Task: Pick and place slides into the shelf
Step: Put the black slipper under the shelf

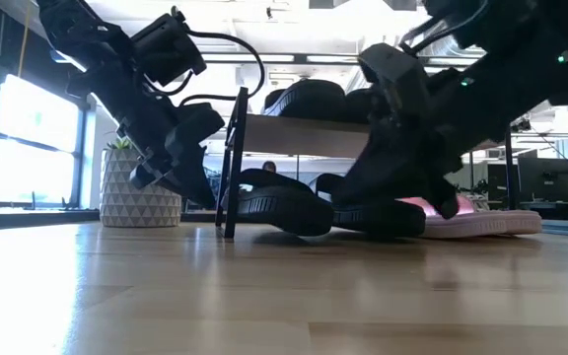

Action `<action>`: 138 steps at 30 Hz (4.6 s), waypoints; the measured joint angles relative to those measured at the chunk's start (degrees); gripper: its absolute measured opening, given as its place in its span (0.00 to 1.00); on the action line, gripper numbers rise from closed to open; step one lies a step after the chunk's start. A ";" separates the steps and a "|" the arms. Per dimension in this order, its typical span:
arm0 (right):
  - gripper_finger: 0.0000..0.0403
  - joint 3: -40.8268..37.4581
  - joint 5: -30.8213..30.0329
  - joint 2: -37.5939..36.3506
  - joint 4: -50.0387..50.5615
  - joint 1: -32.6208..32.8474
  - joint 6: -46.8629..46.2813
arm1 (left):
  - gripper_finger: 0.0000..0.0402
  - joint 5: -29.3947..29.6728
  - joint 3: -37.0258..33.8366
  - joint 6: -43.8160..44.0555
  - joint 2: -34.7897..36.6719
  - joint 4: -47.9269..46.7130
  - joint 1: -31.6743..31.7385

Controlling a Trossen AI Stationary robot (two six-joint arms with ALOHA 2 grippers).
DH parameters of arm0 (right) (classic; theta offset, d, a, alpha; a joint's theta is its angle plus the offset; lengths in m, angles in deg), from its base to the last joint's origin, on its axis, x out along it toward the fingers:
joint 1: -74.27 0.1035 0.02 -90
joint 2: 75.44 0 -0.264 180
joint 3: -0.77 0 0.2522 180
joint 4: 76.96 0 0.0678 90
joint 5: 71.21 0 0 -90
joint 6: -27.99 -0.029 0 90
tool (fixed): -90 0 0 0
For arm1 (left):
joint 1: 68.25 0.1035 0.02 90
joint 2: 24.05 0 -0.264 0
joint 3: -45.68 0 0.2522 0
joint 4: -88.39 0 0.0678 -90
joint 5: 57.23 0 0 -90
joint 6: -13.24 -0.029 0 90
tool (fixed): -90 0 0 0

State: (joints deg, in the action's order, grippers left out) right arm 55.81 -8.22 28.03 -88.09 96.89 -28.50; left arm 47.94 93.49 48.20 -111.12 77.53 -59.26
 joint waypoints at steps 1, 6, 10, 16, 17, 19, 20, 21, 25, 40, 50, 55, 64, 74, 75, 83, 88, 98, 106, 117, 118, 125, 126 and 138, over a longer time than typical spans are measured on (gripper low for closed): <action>0.00 0.02 -0.17 0.38 -1.18 -0.21 0.00 | 0.00 0.01 -0.01 0.00 0.00 0.03 0.00; 0.00 0.02 -1.03 0.90 -1.25 -1.41 -0.44 | 0.00 -0.07 0.00 -0.02 0.00 0.00 0.00; 0.00 0.02 -1.04 0.90 -0.70 -2.17 -0.56 | 0.00 -0.07 0.01 -0.03 0.00 0.01 0.00; 0.00 0.02 -1.80 2.09 -0.06 -3.10 -2.68 | 0.00 -0.07 0.01 -0.07 -0.02 0.01 0.00; 0.00 0.02 -2.09 2.78 -0.42 -3.11 -3.57 | 0.00 -0.07 0.01 -0.07 -0.02 0.07 0.00; 0.00 0.02 -2.74 4.06 -0.86 -3.11 -5.40 | 0.00 -0.07 -0.01 -0.05 -0.02 0.05 0.00; 0.00 0.02 -2.91 4.63 -1.88 -3.07 -6.02 | 0.00 -0.07 -0.01 -0.04 -0.02 0.05 0.00; 0.00 0.02 -3.17 5.06 -2.75 -2.93 -6.23 | 0.00 -0.14 -0.01 -0.04 -0.02 0.05 0.00; 0.00 0.02 -5.14 5.71 -4.54 -2.52 -6.46 | 0.00 -0.43 0.00 -0.02 -0.02 0.05 0.00; 0.00 0.08 -9.71 5.73 -2.87 -2.76 -10.43 | 0.00 -1.26 0.01 -0.04 -0.02 -0.10 0.00; 0.00 0.17 -7.96 5.60 -1.16 -2.77 -10.56 | 0.00 -5.41 0.01 0.48 -0.02 -0.10 0.00; 0.00 0.14 -1.96 5.60 -1.88 -2.78 -5.04 | 0.00 -7.90 -0.01 0.85 -0.02 -0.08 -0.04; 0.00 0.02 4.85 -3.05 6.14 -0.95 3.84 | 0.00 -4.82 0.01 1.38 0.42 -4.40 -0.04; 0.00 0.01 -2.16 -7.39 16.06 3.19 1.25 | 0.00 2.53 0.01 1.51 -0.17 -2.51 0.04; 0.00 0.00 -2.70 -7.05 16.46 3.64 0.62 | 0.00 2.63 0.01 1.47 -0.61 -2.45 0.04; 0.00 0.00 -7.00 -3.91 17.54 4.85 -5.33 | 0.00 3.64 0.01 1.49 -5.68 2.17 0.04; 0.00 0.00 -11.56 -3.40 19.91 4.89 -9.16 | 0.00 5.18 0.01 2.57 -6.19 3.23 0.04; 0.00 0.02 -13.50 -3.40 24.62 2.76 -10.71 | 0.00 9.12 0.01 3.05 -6.19 3.31 0.04; 0.00 0.00 -14.81 -3.40 24.31 0.18 -10.62 | 0.00 9.43 -0.01 4.31 -6.19 3.31 0.04; 0.00 0.01 -13.34 -3.36 24.35 -1.87 -11.97 | 0.00 9.52 -0.01 4.52 -6.19 3.36 0.04; 0.00 0.02 -12.93 -3.25 24.33 -2.13 -12.53 | 0.00 9.52 -0.01 4.52 -6.19 3.36 0.04; 0.00 0.00 -9.77 -3.13 18.26 1.17 -9.72 | 0.00 9.54 -0.01 4.57 -6.21 3.38 0.04; 0.00 0.00 -9.22 -3.17 14.67 2.05 -6.75 | 0.00 9.54 -0.01 4.57 -6.20 3.40 0.04; 0.00 0.04 -6.78 2.47 -0.99 0.10 0.45 | 0.00 9.96 -0.01 4.63 -6.21 3.53 0.04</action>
State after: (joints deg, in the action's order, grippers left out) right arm 55.85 -15.00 30.50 -89.08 96.99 -28.06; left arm 57.89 93.48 52.84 -117.33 81.06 -59.21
